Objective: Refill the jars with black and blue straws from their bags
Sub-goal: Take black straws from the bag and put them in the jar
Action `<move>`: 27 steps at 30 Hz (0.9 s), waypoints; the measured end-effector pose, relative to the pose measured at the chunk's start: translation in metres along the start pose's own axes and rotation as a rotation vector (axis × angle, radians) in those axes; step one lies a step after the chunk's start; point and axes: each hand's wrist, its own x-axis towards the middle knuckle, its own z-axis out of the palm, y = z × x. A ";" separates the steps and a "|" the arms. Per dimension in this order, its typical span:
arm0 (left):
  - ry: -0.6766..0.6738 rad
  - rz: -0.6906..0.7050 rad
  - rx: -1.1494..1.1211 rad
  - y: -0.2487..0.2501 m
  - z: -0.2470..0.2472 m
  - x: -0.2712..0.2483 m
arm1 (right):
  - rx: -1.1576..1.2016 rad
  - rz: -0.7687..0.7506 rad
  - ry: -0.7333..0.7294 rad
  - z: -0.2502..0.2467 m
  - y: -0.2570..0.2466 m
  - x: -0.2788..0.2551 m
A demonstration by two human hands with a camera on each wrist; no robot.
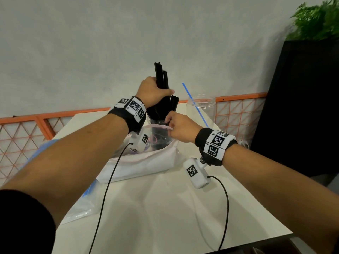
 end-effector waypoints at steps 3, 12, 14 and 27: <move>0.120 0.181 -0.001 0.008 -0.003 -0.002 | 0.003 -0.008 0.011 0.000 0.000 -0.003; -0.136 0.290 0.552 0.005 0.004 -0.009 | 0.027 -0.052 0.163 0.011 0.008 -0.022; -0.273 0.202 0.621 0.004 0.006 -0.013 | -0.039 -0.086 0.193 0.014 0.010 -0.027; -0.508 0.093 0.195 0.030 -0.024 -0.086 | -0.254 -0.069 -0.061 0.021 0.014 -0.041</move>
